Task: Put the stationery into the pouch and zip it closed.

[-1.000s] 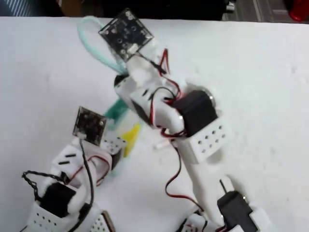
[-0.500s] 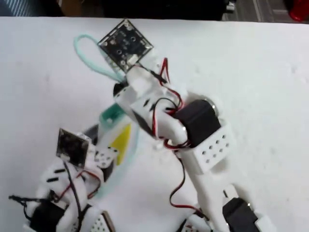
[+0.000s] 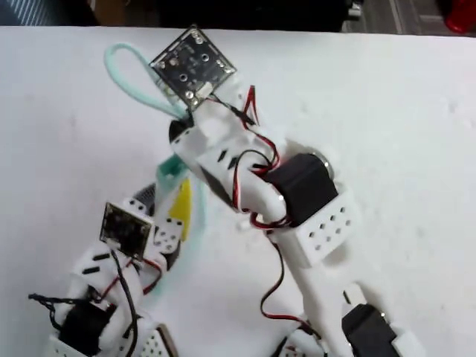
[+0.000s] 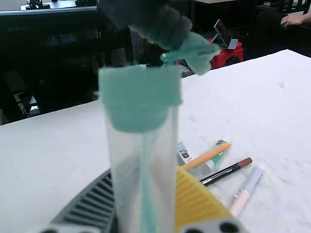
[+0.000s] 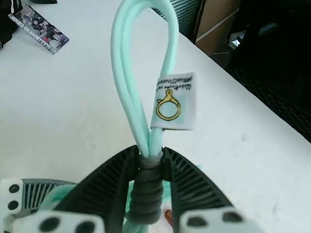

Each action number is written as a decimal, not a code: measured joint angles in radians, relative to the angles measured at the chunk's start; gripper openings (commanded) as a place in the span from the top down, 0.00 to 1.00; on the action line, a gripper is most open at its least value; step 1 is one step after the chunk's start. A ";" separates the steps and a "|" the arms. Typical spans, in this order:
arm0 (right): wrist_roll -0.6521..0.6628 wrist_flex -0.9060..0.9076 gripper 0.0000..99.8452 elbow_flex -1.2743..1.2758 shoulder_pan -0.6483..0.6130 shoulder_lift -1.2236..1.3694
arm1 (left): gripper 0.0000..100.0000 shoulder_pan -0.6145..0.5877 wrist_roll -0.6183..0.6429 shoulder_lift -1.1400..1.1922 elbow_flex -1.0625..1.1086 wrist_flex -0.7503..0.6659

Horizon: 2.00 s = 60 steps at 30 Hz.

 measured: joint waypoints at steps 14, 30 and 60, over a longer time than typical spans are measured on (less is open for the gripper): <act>0.000 -0.238 0.98 0.224 0.129 -0.002 | 0.98 0.003 -0.008 0.006 -0.026 0.038; 0.000 -0.488 0.98 0.400 0.235 -0.003 | 0.98 0.008 -0.014 0.011 -0.040 0.058; 0.000 -0.589 0.98 0.431 0.319 0.048 | 0.98 0.009 -0.014 0.011 -0.040 0.060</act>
